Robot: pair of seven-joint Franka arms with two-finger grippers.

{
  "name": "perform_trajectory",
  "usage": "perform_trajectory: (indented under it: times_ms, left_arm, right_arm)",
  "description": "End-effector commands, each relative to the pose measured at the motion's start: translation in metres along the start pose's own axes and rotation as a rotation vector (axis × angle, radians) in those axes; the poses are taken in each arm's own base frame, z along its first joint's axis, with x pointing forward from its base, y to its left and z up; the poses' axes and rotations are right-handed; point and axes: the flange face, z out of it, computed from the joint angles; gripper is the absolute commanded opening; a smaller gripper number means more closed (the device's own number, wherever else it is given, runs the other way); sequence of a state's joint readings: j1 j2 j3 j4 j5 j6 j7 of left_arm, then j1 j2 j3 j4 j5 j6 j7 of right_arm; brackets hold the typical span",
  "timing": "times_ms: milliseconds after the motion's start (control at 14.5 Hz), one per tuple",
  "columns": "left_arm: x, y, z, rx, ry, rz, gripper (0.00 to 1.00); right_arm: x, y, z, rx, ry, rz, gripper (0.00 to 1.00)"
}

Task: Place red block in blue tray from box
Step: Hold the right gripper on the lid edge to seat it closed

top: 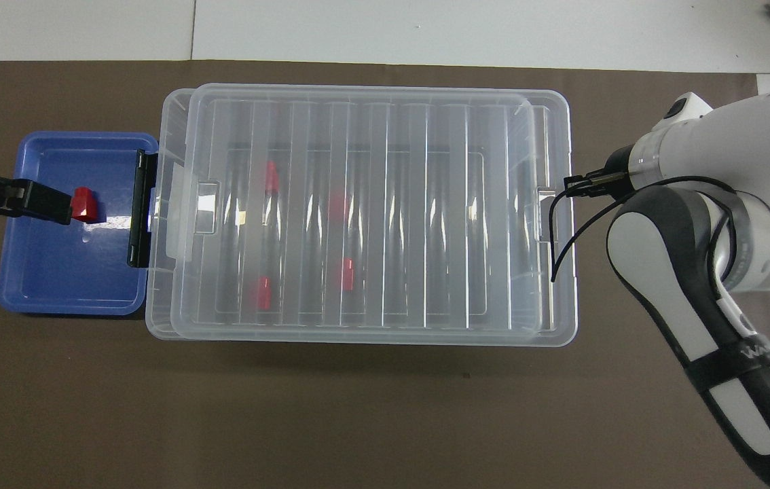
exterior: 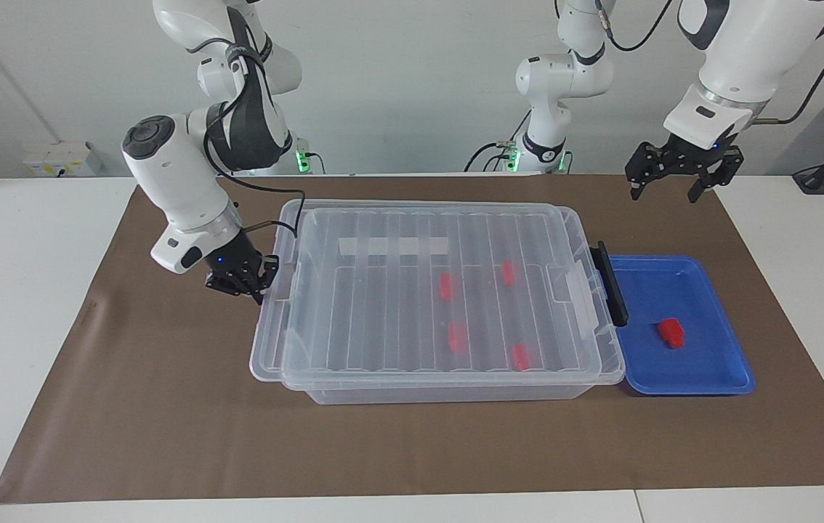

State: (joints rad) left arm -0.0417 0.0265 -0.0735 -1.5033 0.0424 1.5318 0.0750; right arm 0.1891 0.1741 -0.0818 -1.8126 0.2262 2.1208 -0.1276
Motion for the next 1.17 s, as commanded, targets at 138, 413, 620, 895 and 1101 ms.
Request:
perform_trajectory:
  times_ms: [138,413,620,895,1101]
  left_arm:
    - [-0.0106,0.0018,0.0004,-0.012,0.023,-0.007,1.0]
    - [-0.0106,0.0026,0.0033,-0.011,0.017,-0.005,1.0]
    - [-0.0106,0.0019,0.0019,-0.012,0.02,-0.007,1.0]
    - [-0.011,0.001,0.0022,-0.012,0.017,-0.008,1.0]
    - [-0.0114,-0.0016,0.0024,-0.011,0.015,-0.013,1.0]
  right_arm:
    - [-0.0024,-0.0073,0.0057,0.043,0.003,0.022,0.0]
    - [-0.0031,-0.0096,0.0072,0.074,0.002,0.034,0.0]
    - [-0.003,-0.0087,0.0071,0.074,0.002,0.035,0.0]
    - [-0.0034,-0.0096,0.0075,0.075,-0.001,0.033,0.0]
    - [-0.0038,-0.0147,0.0082,0.076,-0.007,0.024,0.0]
